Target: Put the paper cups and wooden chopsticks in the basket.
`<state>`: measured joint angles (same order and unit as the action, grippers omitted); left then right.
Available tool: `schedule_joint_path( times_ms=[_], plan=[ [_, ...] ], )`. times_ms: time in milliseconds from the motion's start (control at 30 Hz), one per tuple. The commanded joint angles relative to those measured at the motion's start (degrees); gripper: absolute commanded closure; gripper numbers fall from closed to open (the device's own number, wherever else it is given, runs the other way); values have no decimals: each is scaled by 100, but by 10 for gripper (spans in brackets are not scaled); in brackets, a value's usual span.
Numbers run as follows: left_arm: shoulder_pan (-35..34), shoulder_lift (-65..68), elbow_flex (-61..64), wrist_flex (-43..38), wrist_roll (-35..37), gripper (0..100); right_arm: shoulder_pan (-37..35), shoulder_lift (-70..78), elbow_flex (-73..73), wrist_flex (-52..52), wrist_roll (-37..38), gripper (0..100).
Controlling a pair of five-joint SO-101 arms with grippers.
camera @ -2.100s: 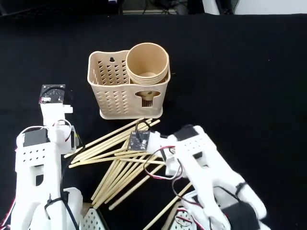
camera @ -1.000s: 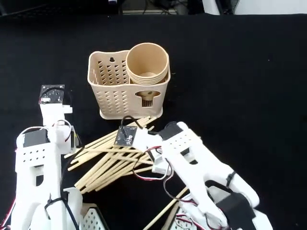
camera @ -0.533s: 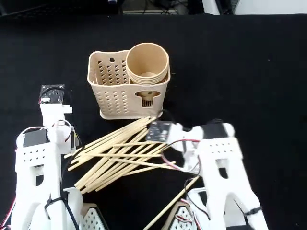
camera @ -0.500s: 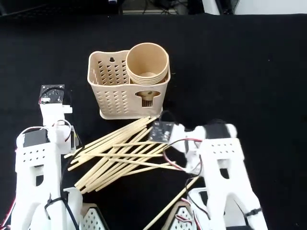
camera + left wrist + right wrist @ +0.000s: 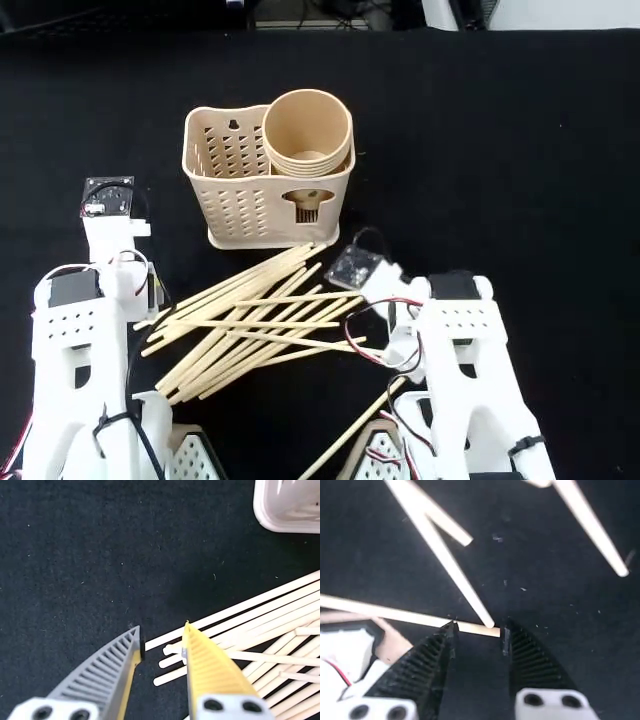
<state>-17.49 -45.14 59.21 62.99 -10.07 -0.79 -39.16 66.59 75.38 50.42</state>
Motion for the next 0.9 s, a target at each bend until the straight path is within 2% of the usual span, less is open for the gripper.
schedule_joint_path(
  times_ms=[0,167,367,533,700,867],
  plan=[
    [4,-53,-40,-97,35,848,26,-110,-48,-62,-527,836],
    [4,-53,-31,-97,35,848,62,-110,-145,-255,-1196,835],
    [4,-53,-66,-97,70,848,44,31,-409,-422,-2497,835],
    [4,-62,-92,-105,369,848,62,1297,-936,-378,-3226,835],
    [-31,-62,-40,-422,369,848,62,2993,-1824,-141,-3341,835],
    [-13,-62,-48,-422,387,848,62,3556,-2062,-141,-3534,839]
  ],
)
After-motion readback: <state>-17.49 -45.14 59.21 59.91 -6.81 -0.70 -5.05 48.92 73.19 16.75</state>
